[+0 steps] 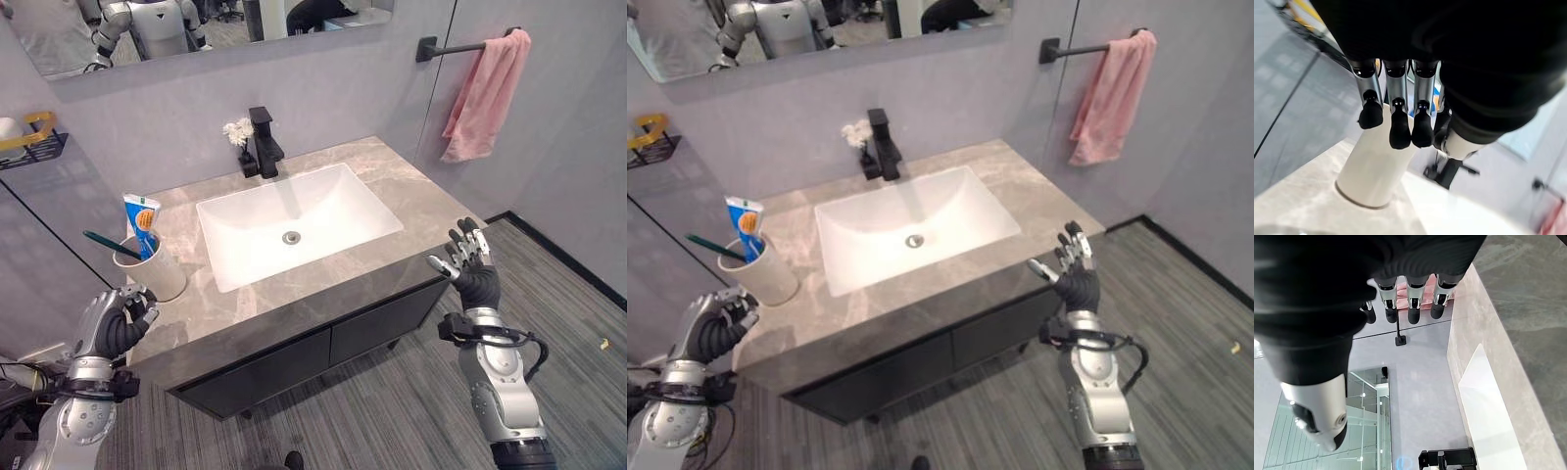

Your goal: Put brush and paste in cup on sink, flatten towel.

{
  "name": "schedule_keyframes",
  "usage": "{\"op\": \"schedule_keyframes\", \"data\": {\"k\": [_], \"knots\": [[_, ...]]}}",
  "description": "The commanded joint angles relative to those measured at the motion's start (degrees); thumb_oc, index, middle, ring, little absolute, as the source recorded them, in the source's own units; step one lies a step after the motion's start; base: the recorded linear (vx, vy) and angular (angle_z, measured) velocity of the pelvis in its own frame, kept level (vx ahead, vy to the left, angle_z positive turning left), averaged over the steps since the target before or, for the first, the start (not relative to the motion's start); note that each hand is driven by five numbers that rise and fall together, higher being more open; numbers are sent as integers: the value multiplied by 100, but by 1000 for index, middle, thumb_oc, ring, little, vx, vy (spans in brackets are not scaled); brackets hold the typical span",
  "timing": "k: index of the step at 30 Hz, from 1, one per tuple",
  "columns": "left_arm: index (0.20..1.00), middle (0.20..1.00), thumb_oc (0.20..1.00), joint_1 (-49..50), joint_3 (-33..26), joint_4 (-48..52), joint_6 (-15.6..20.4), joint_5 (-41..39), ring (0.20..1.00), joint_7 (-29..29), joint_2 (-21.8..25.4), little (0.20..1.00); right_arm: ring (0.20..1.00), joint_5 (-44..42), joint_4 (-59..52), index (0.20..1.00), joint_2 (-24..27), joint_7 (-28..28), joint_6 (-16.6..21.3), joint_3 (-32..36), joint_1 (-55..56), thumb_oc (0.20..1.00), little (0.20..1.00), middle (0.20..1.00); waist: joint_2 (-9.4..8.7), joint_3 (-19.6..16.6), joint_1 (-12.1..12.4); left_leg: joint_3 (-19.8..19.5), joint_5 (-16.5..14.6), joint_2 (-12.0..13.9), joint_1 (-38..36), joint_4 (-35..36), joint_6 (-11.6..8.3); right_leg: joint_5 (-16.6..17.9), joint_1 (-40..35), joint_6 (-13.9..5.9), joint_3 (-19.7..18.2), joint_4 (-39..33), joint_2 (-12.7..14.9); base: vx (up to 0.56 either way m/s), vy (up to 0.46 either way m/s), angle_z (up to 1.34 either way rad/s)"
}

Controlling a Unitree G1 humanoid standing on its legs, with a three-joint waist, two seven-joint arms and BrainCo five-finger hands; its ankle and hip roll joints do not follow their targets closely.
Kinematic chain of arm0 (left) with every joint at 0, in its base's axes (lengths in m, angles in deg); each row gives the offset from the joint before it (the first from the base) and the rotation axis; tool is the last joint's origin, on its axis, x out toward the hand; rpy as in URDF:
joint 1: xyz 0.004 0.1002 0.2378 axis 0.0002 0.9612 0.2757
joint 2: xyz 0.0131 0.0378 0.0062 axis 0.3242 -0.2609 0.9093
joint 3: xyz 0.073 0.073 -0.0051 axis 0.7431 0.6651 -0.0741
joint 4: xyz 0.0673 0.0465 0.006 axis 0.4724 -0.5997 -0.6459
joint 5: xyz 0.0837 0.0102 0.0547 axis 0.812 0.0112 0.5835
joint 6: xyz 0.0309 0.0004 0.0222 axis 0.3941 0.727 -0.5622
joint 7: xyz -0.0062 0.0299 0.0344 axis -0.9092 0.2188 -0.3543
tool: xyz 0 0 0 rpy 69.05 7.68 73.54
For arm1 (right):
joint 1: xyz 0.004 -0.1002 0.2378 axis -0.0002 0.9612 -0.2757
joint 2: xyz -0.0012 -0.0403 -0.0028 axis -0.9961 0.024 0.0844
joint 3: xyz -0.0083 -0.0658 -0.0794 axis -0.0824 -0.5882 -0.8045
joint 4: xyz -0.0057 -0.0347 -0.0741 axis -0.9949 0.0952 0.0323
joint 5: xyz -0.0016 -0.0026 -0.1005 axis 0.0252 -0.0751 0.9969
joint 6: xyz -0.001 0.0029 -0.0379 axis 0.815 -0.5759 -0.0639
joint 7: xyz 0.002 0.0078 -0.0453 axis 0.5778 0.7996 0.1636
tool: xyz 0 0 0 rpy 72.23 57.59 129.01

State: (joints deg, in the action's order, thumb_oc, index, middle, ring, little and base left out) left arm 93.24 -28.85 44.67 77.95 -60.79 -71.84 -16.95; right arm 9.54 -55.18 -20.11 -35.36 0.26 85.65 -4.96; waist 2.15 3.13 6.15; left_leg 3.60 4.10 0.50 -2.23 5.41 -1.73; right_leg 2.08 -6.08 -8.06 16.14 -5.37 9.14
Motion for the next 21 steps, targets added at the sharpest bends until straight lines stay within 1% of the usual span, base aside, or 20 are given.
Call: {"op": "schedule_keyframes", "data": {"k": [1, 9, 21], "knots": [[200, 200, 200, -242, -225, -58, 114, 409, 200, 93, 622, 200, 1000, -169, -166, 1000, 62, 118, 278, -43, -392, 1000, 1000, 1000, -304, 102, 77, -316, -906, 270, -222, -41, -207, -416, -175, -218, 178, 38, 163, 0, 0, 0], [200, 200, 200, -358, -65, -407, -16, 655, 200, 159, 780, 200, 1000, -224, -172, 1000, 93, 102, 270, -63, -471, 1000, 1000, 1000, -299, 145, 26, -287, -891, 280, -167, -41, -204, -378, -76, -240, 135, 43, 171, 0, 0, 0], [200, 200, 200, -606, 69, -884, -128, 709, 200, 151, 911, 200, 1000, -223, -205, 1000, 138, 83, 250, -60, -556, 1000, 1000, 1000, -312, 225, -36, -224, -871, 276, -25, -41, -181, -322, 123, -267, 52, 46, 181, 4, 9, -6]]}}
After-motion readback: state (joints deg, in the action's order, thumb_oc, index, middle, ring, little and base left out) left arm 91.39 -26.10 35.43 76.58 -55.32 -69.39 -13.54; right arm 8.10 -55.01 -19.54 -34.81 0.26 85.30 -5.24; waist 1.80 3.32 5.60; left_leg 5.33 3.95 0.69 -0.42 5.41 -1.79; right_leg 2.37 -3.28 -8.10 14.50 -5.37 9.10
